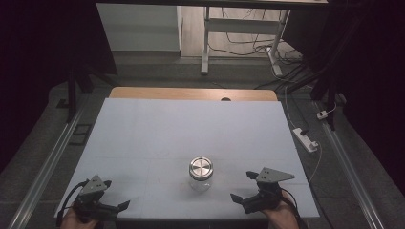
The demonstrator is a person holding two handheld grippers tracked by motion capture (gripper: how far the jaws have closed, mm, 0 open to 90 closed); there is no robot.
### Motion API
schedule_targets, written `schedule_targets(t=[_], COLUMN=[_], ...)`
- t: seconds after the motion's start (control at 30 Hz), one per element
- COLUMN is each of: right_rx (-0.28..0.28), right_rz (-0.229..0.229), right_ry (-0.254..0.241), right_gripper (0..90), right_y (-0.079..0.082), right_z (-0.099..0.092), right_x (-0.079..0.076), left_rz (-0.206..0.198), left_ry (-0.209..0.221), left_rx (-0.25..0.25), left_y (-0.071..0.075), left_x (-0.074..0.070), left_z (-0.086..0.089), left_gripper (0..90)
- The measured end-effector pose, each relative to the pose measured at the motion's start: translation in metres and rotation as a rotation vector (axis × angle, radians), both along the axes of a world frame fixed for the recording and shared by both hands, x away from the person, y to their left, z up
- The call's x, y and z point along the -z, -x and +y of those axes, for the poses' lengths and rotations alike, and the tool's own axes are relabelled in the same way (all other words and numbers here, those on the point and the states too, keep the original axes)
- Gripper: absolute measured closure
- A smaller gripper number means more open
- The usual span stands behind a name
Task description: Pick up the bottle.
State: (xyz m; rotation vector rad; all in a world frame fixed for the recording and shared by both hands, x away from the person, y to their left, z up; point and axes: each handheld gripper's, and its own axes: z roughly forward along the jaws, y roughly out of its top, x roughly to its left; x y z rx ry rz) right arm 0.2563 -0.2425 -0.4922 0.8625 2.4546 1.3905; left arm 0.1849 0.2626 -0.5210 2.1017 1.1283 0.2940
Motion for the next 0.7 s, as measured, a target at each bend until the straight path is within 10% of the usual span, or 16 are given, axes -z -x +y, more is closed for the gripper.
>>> schedule_targets(t=[0.7], right_rx=[-0.072], right_rz=[0.037], right_ry=[0.052], right_gripper=[0.0], right_y=[-0.022], right_z=[0.041], right_x=[0.009], left_rz=[0.002], left_ry=[-0.001], left_rx=[0.004], left_y=[0.000], left_x=[0.000], left_z=[0.000], left_gripper=[0.3])
